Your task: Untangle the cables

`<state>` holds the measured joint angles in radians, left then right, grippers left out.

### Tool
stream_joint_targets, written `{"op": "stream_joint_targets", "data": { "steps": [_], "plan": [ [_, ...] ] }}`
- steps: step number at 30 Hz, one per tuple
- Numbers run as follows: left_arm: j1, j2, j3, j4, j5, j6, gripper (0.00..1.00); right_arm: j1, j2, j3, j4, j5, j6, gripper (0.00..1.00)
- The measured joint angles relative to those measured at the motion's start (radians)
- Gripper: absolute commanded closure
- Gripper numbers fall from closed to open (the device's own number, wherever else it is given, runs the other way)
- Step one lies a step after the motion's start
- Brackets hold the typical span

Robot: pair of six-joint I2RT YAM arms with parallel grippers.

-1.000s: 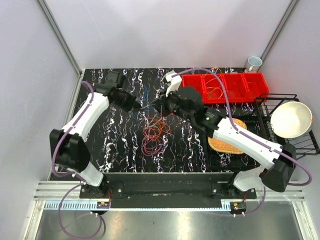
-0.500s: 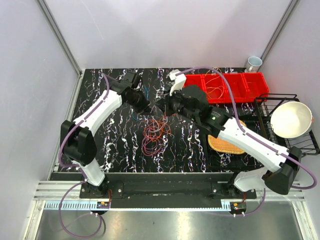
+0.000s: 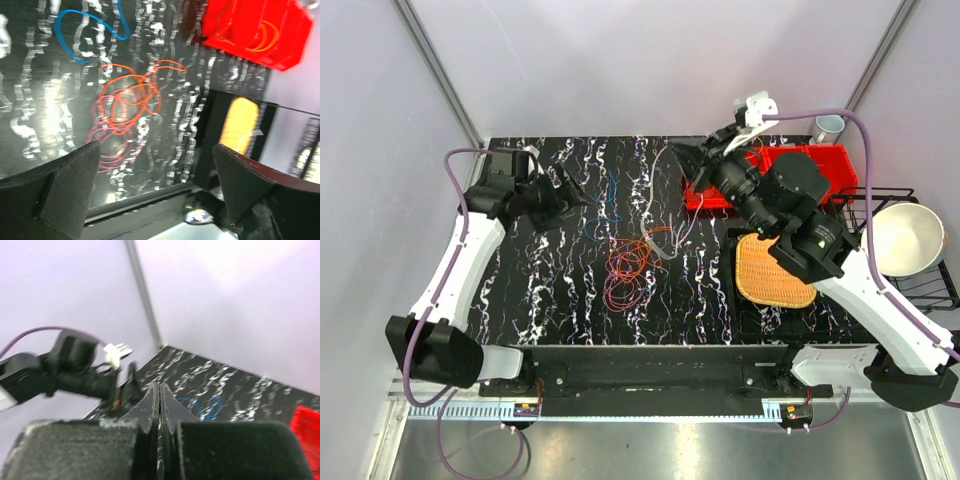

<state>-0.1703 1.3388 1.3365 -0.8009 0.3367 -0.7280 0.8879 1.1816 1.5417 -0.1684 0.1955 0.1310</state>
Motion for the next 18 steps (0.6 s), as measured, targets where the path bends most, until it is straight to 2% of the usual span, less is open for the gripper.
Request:
{"op": "stream_joint_targets", "data": {
  "steps": [4,11,18],
  "plan": [
    [0.000,-0.057,-0.048,-0.050,-0.053,0.077,0.03,-0.039,0.035,0.067,-0.013,0.041,-0.052,1.00],
    [-0.001,-0.202,-0.111,-0.155,-0.156,0.222,0.03,-0.207,0.140,0.192,-0.072,0.055,-0.096,1.00],
    [-0.001,-0.365,-0.222,-0.151,-0.223,0.303,0.04,-0.319,0.245,0.279,-0.105,0.061,-0.148,1.00]
  ]
}}
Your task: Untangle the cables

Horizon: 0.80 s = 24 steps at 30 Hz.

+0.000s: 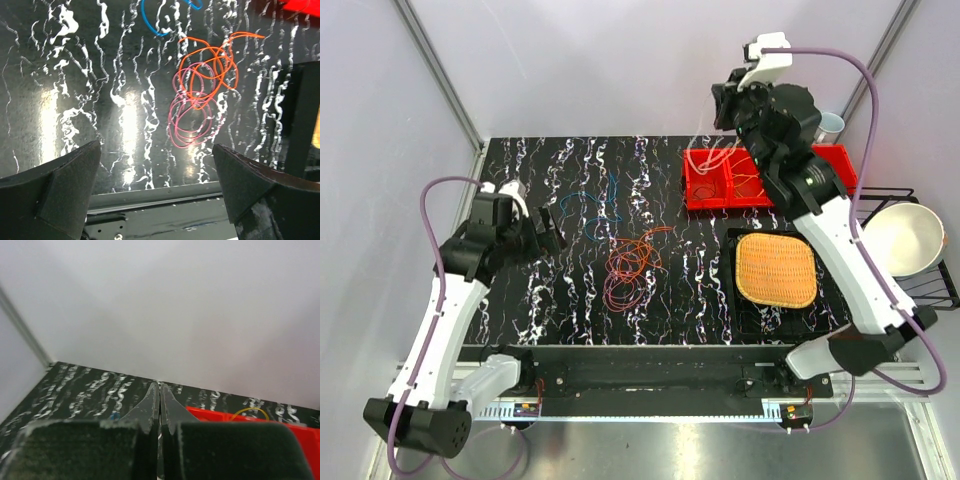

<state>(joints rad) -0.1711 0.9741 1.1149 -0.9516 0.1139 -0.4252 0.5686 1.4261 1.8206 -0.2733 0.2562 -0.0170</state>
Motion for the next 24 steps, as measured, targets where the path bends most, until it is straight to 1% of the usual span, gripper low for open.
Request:
{"op": "stream_joint_targets", "data": {
  "steps": [11,17,24],
  "plan": [
    [0.000,-0.102,-0.212,0.068,-0.043,-0.020,0.05,-0.251,0.204,0.105,-0.042,0.028,-0.032,1.00],
    [0.000,-0.122,-0.220,0.108,-0.047,-0.021,0.06,-0.345,0.257,0.127,-0.064,0.042,-0.035,1.00],
    [0.000,-0.122,-0.222,0.129,-0.047,-0.021,0.07,-0.427,0.332,0.192,-0.066,0.049,-0.043,1.00]
  ]
}}
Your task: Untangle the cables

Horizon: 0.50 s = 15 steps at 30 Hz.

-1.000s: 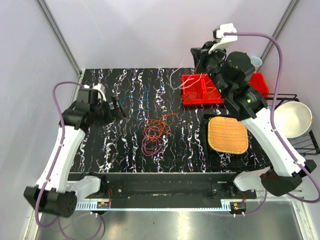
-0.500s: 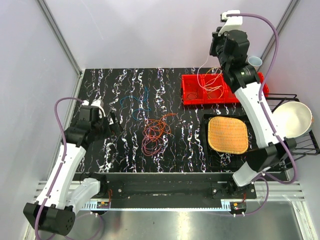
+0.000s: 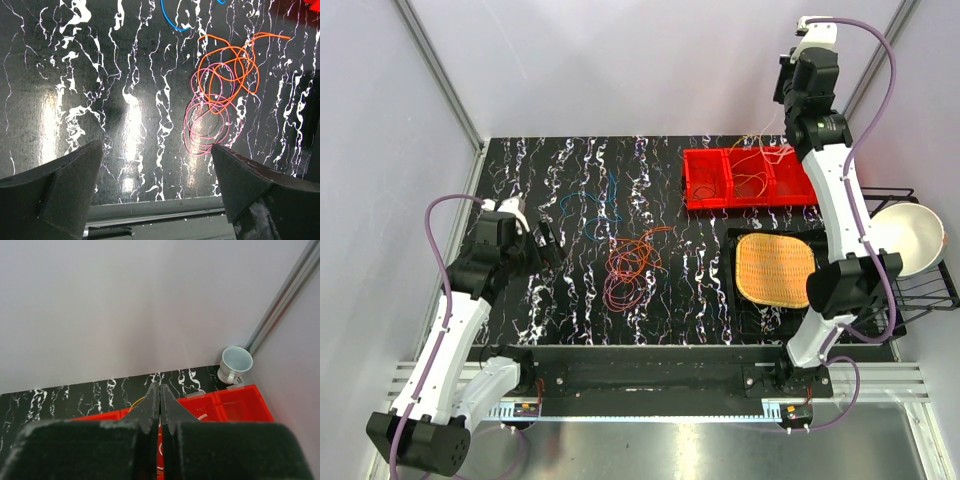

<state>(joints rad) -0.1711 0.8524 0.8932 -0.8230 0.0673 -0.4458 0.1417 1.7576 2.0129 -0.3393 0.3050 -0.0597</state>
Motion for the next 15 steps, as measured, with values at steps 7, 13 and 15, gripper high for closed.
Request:
{"op": "stream_joint_targets", "data": {
  "steps": [7,13,15],
  "plan": [
    [0.000,0.000,-0.003,0.010,0.000,0.000,0.07,-0.042,0.097,0.064,-0.007,0.029,-0.012,1.00],
    [0.000,0.000,-0.003,0.010,0.000,0.000,0.08,-0.069,0.166,0.099,-0.023,0.059,-0.024,1.00],
    [0.000,0.000,-0.003,0.010,0.000,0.000,0.08,-0.078,0.193,0.124,-0.032,0.079,-0.025,1.00]
  ]
}}
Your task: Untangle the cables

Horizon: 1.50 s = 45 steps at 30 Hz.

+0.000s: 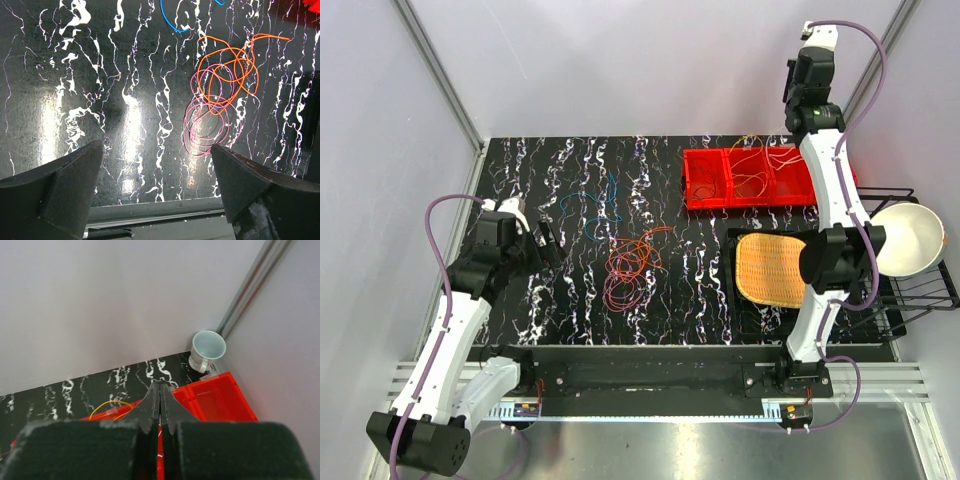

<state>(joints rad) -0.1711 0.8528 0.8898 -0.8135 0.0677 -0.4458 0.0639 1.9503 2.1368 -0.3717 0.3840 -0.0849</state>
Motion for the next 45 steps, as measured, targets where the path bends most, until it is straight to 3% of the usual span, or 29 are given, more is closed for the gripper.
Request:
{"op": "stream_joint_targets", "data": {
  "steps": [18,25,45],
  "plan": [
    [0.000,0.016,0.000,0.000,0.000,0.000,0.09,-0.045,0.226,0.175,-0.092,0.105,0.023,1.00],
    [0.000,0.020,0.000,0.000,0.000,0.000,0.09,-0.054,0.351,0.248,-0.132,0.101,0.031,1.00],
    [0.001,0.028,0.000,0.001,0.000,0.000,0.09,-0.060,0.515,0.300,-0.163,0.008,0.098,1.00]
  ]
}}
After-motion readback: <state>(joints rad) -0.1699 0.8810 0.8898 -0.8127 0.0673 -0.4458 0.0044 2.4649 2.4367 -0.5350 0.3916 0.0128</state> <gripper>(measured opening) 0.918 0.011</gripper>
